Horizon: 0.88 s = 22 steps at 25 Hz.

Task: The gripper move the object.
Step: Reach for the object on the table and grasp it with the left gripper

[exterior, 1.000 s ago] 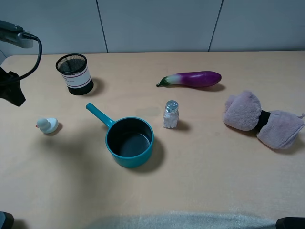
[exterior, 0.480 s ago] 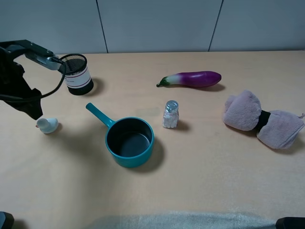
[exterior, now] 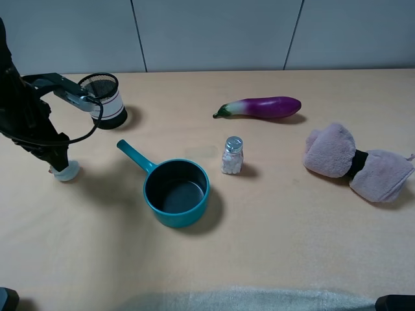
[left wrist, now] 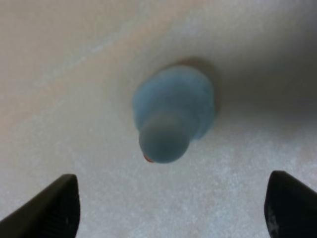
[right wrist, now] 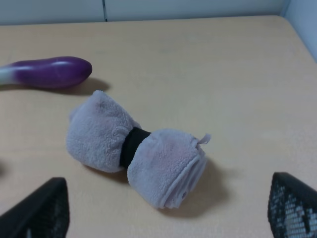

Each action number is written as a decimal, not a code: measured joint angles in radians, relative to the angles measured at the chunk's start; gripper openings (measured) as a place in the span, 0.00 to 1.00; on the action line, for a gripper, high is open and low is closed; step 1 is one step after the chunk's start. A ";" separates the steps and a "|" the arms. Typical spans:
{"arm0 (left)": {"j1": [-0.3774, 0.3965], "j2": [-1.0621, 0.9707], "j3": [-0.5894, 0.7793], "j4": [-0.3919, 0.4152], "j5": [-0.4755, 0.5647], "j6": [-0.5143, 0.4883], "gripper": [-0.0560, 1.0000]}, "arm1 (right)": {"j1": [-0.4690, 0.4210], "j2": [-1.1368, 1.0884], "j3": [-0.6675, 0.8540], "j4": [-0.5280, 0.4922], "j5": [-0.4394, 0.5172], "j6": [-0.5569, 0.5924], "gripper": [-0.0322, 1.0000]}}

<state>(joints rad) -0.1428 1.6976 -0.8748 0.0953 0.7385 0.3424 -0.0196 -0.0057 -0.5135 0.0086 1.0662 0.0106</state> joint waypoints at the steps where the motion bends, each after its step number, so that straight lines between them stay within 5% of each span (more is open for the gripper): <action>1: 0.000 0.010 0.000 0.007 0.000 0.000 0.77 | 0.000 0.000 0.000 0.000 0.000 0.000 0.62; 22: -0.083 0.163 -0.001 0.079 -0.096 0.000 0.77 | 0.000 0.000 0.000 0.000 -0.001 0.000 0.62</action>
<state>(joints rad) -0.2254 1.8607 -0.8758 0.1746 0.6423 0.3424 -0.0196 -0.0057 -0.5135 0.0086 1.0653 0.0106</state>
